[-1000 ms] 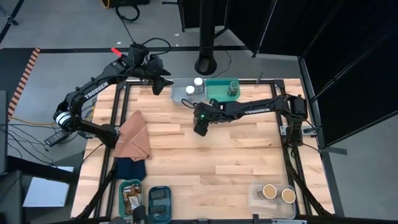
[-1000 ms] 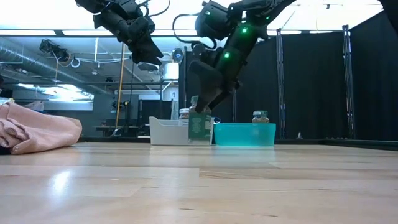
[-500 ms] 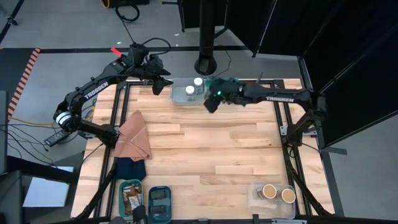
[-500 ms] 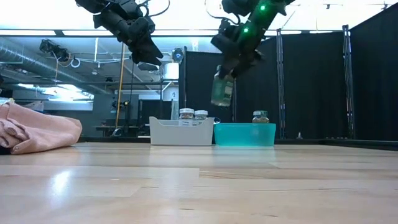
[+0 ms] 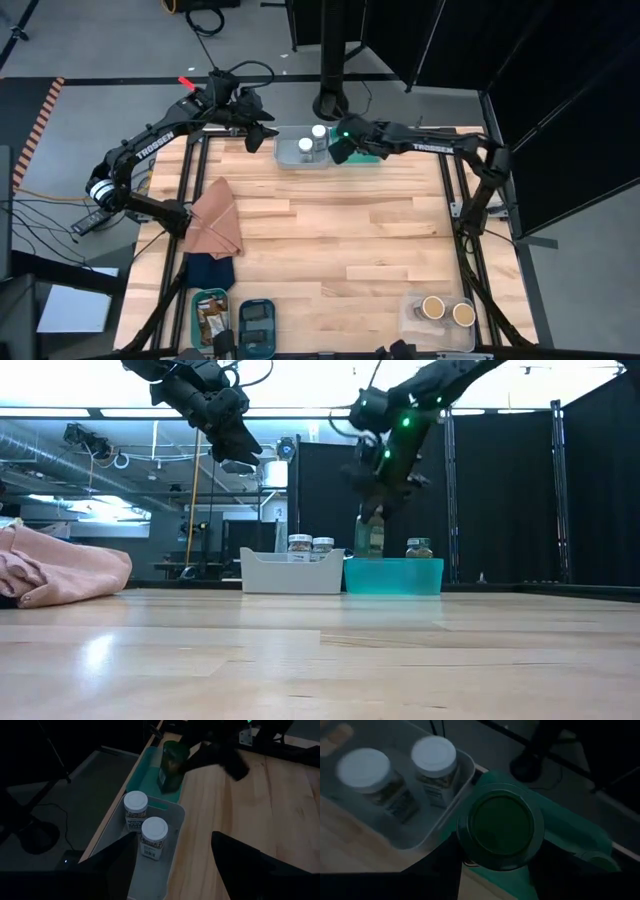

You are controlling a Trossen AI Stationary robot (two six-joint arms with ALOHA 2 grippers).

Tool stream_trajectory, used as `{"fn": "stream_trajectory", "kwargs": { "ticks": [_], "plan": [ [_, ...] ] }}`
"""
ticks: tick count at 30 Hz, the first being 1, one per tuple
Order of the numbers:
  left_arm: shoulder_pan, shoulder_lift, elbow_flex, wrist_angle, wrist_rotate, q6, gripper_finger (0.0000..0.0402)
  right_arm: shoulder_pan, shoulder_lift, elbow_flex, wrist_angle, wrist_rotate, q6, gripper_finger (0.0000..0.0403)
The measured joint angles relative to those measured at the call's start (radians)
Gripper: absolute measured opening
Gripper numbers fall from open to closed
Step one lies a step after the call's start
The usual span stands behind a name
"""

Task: Sort spices by type
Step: Put the green spice bottle into the blue bin

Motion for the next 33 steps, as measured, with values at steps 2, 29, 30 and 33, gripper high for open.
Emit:
{"fn": "stream_trajectory", "kwargs": {
  "ticks": [2, 29, 30, 33],
  "plan": [
    [0.0, 0.0, 0.0, 0.0, -0.003, 0.0, 0.0257, -0.013, 0.024, 0.0, 0.002, 0.008, 0.02, 0.019],
    [0.0, 0.0, 0.0, 0.008, -0.056, 0.0, 0.0257, -0.071, 0.117, -0.001, 0.02, -0.008, 0.048, 0.021],
    [0.0, 0.0, 0.0, 0.008, -0.056, 0.0, 0.0257, -0.071, 0.117, -0.001, 0.018, -0.008, 0.047, 0.0213],
    [0.0, 0.0, 0.0, 0.008, -0.056, 0.0, 0.0257, -0.071, 0.117, -0.001, 0.02, -0.009, 0.046, 0.0219]
  ]
}}
